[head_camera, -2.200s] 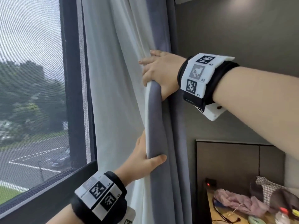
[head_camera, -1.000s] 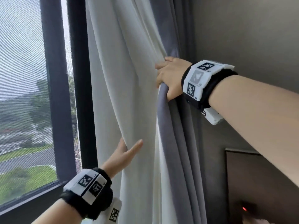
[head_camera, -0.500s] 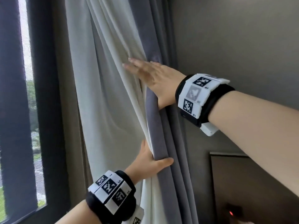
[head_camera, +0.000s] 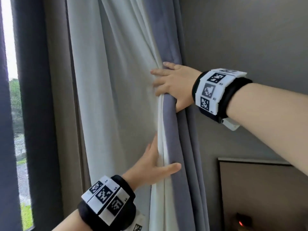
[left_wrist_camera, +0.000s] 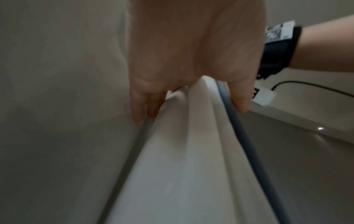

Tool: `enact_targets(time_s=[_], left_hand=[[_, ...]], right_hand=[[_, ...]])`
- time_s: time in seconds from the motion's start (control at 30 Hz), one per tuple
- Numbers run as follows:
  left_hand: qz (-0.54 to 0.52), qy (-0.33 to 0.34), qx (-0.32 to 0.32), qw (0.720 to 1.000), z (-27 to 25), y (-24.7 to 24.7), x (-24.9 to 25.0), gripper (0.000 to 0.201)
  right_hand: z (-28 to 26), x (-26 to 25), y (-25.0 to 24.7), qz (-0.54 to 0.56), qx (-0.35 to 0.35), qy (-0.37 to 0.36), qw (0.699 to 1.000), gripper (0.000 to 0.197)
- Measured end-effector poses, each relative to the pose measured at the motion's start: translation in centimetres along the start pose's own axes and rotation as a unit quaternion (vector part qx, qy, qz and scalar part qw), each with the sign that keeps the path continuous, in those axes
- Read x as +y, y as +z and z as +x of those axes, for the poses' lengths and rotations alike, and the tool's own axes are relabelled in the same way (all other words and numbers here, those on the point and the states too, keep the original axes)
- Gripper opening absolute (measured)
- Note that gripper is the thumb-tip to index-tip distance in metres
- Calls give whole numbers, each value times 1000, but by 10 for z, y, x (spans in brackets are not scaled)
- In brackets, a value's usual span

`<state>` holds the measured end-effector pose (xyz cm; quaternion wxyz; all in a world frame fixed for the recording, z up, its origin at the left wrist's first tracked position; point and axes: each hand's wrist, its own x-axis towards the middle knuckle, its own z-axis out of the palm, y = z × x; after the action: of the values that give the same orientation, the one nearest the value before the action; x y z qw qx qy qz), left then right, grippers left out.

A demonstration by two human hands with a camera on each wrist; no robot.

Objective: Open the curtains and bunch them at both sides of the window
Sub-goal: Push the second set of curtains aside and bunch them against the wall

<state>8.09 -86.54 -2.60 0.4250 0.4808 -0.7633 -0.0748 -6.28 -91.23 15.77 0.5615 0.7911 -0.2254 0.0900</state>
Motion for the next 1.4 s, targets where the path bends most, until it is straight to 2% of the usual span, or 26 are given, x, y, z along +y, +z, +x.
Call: enact_targets(time_s=[0.07,0.13,0.27,0.37,0.43,0.63,0.73,0.83,0.93,1.07,1.17,1.27,1.4], left_hand=[[33,-19,19,999,-3,-7,-5,106],[70,-38,91,993,-6,-20,-6,110],[148,33,291,945,-9,-57,-5,69],[191,16,393,899,-4,-82,-14,57],[196,-29,421,885,5,-88,-21,57],[101,-125,446,880,39,-68,-47,77],[3,-166,430,887,56,-44,-53,80],[-57,-181,348,918,70,-13,-56,89],[-62,-161,268,948,86,17,-56,92],[-68,-176,202,961,111,49,-43,99],[-62,-152,158,974,127,70,-31,101],[-58,-121,112,985,144,89,-15,99],[-44,-112,67,990,170,105,0,110]], right_hand=[[1,5,12,5,-7,8,1000,68],[4,9,24,12,-7,12,1000,69],[9,16,46,27,-6,8,1000,72],[11,24,61,33,2,-3,999,73],[10,30,72,40,14,-12,999,73],[5,50,104,62,50,-36,996,73],[2,60,117,68,73,-49,994,75],[-2,70,128,73,90,-58,992,78],[-6,79,138,81,94,-62,990,88],[-11,89,151,114,103,-55,987,107],[-15,94,162,121,106,-58,985,122],[-17,98,171,127,120,-65,982,130],[-19,97,174,115,152,-80,978,136]])
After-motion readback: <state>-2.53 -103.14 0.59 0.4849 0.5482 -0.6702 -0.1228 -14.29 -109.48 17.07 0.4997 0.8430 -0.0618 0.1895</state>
